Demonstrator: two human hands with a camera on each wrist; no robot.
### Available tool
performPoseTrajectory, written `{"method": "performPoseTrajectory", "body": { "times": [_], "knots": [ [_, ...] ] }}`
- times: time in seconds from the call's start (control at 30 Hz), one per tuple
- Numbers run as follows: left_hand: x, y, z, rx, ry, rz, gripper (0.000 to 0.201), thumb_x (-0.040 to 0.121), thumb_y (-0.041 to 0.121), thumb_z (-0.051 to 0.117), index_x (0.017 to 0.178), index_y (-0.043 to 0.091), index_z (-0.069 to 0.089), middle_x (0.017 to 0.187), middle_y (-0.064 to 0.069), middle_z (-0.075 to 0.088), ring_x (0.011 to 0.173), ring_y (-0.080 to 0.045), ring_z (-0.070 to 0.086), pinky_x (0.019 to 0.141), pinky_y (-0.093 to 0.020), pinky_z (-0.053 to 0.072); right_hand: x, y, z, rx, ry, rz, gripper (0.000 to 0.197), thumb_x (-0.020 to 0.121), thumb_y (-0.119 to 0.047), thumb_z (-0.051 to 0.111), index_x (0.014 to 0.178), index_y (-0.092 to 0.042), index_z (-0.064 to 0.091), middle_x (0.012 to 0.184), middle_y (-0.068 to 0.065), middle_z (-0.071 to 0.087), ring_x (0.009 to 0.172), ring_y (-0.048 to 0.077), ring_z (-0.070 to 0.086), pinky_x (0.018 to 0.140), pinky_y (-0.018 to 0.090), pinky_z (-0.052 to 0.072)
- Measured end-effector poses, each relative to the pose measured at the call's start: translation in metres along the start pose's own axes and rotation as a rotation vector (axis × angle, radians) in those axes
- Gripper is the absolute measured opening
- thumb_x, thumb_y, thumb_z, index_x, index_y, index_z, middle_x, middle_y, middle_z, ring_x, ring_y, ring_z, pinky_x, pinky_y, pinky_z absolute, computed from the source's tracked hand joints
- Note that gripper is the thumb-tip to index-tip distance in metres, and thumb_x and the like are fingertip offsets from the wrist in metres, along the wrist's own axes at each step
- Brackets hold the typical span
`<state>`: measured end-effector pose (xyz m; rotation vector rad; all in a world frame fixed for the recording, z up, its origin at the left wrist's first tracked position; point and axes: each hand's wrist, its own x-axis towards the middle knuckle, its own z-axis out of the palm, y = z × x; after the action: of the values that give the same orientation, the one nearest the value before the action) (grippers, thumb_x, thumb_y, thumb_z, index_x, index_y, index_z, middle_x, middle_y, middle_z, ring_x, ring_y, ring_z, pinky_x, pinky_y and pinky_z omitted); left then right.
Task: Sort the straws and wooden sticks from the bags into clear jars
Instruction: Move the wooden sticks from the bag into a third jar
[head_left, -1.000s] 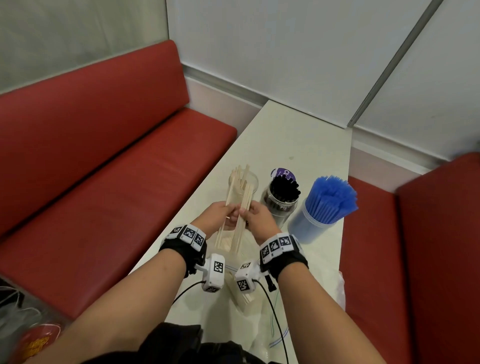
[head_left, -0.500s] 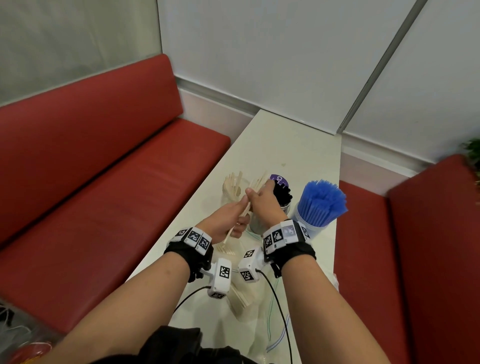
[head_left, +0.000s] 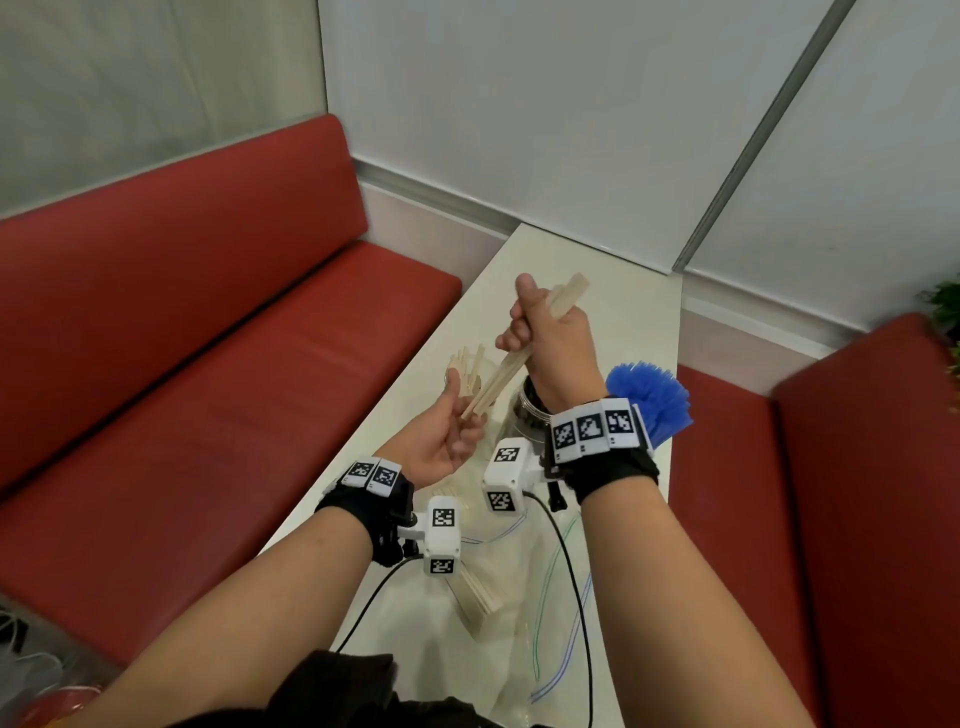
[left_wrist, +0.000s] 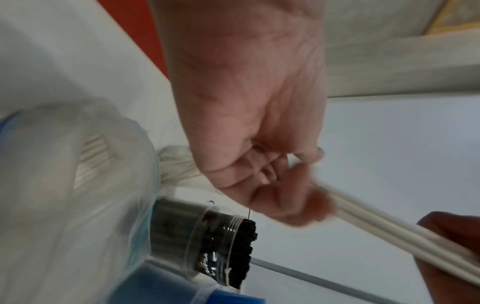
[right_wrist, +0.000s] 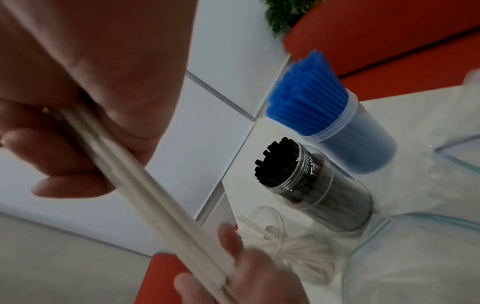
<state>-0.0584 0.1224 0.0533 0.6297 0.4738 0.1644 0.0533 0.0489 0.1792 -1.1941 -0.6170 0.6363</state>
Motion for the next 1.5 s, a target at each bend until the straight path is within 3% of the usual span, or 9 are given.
{"method": "performPoseTrajectory", "body": {
  "times": [0.1, 0.27, 0.37, 0.63, 0.83, 0.93, 1.1, 1.27, 1.5],
  "knots": [
    [0.001, -0.001, 0.007, -0.22, -0.025, -0.023, 0.059, 0.092, 0.057, 0.052, 0.099, 0.002, 0.072, 0.091, -0.012, 0.068, 0.079, -0.02, 0.071, 0.056, -0.023, 0.058, -0.01, 0.008, 0.014, -0.087, -0.027, 0.006, 0.042, 0.095, -0.035, 0.069, 0.062, -0.015, 0.052, 0.052, 0.002, 0.046, 0.053, 0.02, 0.054, 0.074, 0.041, 0.057],
    [-0.001, -0.006, 0.01, -0.323, -0.005, -0.037, 0.035, 0.096, 0.029, 0.062, 0.112, -0.001, 0.059, 0.096, -0.017, 0.066, 0.079, -0.023, 0.071, 0.056, -0.023, 0.059, -0.022, 0.017, 0.019, -0.205, -0.066, 0.091, 0.037, 0.09, -0.03, 0.074, 0.064, -0.016, 0.053, 0.057, 0.003, 0.051, 0.065, 0.022, 0.065, 0.08, 0.043, 0.057],
    [-0.003, -0.005, 0.008, -0.341, 0.052, -0.063, 0.022, 0.087, 0.022, 0.068, 0.09, 0.001, 0.062, 0.089, -0.015, 0.067, 0.061, -0.015, 0.066, 0.042, -0.018, 0.051, -0.025, 0.015, 0.019, -0.239, -0.111, 0.091, 0.028, 0.088, -0.022, 0.075, 0.069, -0.014, 0.056, 0.059, -0.002, 0.059, 0.067, 0.018, 0.068, 0.08, 0.041, 0.058],
    [-0.009, -0.002, 0.0, -0.134, 0.008, -0.086, 0.03, 0.083, 0.039, 0.065, 0.068, 0.013, 0.059, 0.057, 0.004, 0.044, 0.035, -0.003, 0.028, 0.03, -0.015, 0.017, -0.021, 0.005, 0.008, -0.434, -0.231, 0.186, 0.028, 0.095, -0.023, 0.068, 0.073, -0.006, 0.061, 0.079, 0.017, 0.064, 0.077, 0.024, 0.068, 0.077, 0.038, 0.057],
    [-0.003, 0.003, -0.01, -0.001, 0.147, 0.065, 0.03, 0.086, 0.042, 0.068, 0.087, 0.013, 0.06, 0.062, 0.002, 0.049, 0.04, -0.003, 0.03, 0.034, -0.015, 0.022, -0.001, -0.02, -0.013, -0.661, -0.391, 0.296, 0.018, 0.09, -0.007, 0.069, 0.095, 0.01, 0.069, 0.079, 0.02, 0.07, 0.064, 0.025, 0.065, 0.057, 0.028, 0.055],
    [0.004, 0.001, -0.013, 0.014, 0.278, 0.128, 0.034, 0.098, 0.038, 0.055, 0.097, 0.005, 0.063, 0.069, -0.005, 0.061, 0.05, -0.01, 0.051, 0.044, -0.019, 0.04, 0.01, -0.021, -0.012, -0.643, -0.258, 0.227, 0.018, 0.089, -0.002, 0.069, 0.094, 0.015, 0.066, 0.073, 0.022, 0.068, 0.054, 0.024, 0.064, 0.06, 0.032, 0.058],
    [0.003, -0.022, -0.032, 0.639, 0.253, 0.02, 0.025, 0.103, 0.013, 0.046, 0.105, -0.006, 0.061, 0.088, -0.017, 0.067, 0.074, -0.023, 0.066, 0.074, -0.031, 0.057, 0.041, -0.007, -0.01, -0.79, 0.042, 0.095, 0.012, 0.088, -0.007, 0.067, 0.089, 0.005, 0.07, 0.077, 0.026, 0.073, 0.057, 0.029, 0.067, 0.073, 0.042, 0.058],
    [-0.001, -0.042, -0.05, 1.598, 0.047, -0.026, 0.024, 0.095, 0.01, 0.056, 0.115, 0.007, 0.07, 0.12, -0.008, 0.065, 0.111, -0.021, 0.059, 0.098, -0.025, 0.042, 0.054, 0.035, -0.007, -0.915, 0.103, 0.145, 0.018, 0.091, -0.011, 0.064, 0.096, 0.004, 0.07, 0.085, 0.025, 0.074, 0.08, 0.037, 0.073, 0.081, 0.043, 0.059],
    [0.003, -0.061, -0.064, 2.252, -0.223, -0.184, 0.05, 0.1, 0.009, 0.046, 0.149, 0.012, 0.037, 0.153, -0.011, 0.034, 0.138, -0.029, 0.036, 0.114, -0.035, 0.028, 0.065, 0.082, -0.006, -0.961, 0.107, 0.21, 0.018, 0.091, -0.014, 0.068, 0.095, 0.003, 0.07, 0.081, 0.019, 0.074, 0.069, 0.031, 0.073, 0.075, 0.037, 0.06]
  ]
}}
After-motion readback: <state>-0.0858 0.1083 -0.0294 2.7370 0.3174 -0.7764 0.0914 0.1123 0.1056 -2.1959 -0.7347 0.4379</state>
